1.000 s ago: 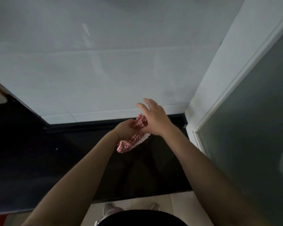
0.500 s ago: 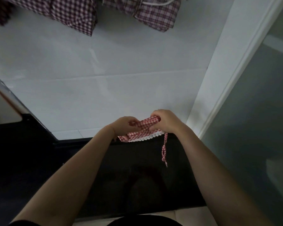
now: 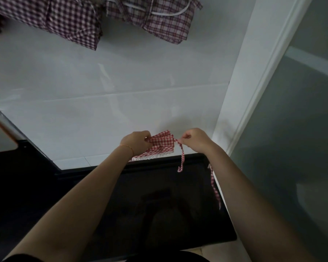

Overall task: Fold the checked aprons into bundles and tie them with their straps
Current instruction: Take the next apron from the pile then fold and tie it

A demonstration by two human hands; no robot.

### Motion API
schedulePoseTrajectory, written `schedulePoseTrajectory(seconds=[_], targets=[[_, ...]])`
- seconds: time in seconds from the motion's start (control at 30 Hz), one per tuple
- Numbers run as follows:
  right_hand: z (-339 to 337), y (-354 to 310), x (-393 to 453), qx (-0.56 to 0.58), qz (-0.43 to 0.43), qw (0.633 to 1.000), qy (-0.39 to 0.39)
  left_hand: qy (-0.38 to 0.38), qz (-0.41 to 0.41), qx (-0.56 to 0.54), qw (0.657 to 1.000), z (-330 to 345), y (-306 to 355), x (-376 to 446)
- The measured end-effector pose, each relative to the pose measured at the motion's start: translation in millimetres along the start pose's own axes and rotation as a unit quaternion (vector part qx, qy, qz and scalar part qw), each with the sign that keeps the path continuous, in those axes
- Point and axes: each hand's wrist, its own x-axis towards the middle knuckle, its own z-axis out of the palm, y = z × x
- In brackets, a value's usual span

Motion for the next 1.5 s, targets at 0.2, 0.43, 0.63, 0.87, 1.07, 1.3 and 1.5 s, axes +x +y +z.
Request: schedulePoseTrajectory(seconds=[0.2,0.43,0.63,0.87,1.07,1.3,1.5], targets=[[-5,0,3,-0.052,-0.021,0.996,0.069,-0.013,0.046,0.005,0.999,-2,2,-1],[-5,-3,3,-0.013,-0.048,0.999,-0.019,-0.039,0.046,-0.071,0.996,-2,-4,-1],[-4,-2,2,-0.050,-0.051,0.997,-0.031,-0.040,0.044,-0.035,0.998,-6,-1,-2],[-21,-20,0,-0.105,-0.001,0.982,-0.157,-0.020,0.059,0.123,0.991,-7,9,-2],[-44,-31,10,-0.108,-0.058,0.983,-0.138,-0.080,0.143,0.076,0.984,-13,13,2],[-28,-6,14,0.202,-0.032,0.974,-0.097,-0.104,0.224,-0.299,0.922,-27,22,-8],[-5,13,13,0.375,0.015,0.917,-0.136,-0.138,0.129,-0.507,0.841,-18,26,-13]])
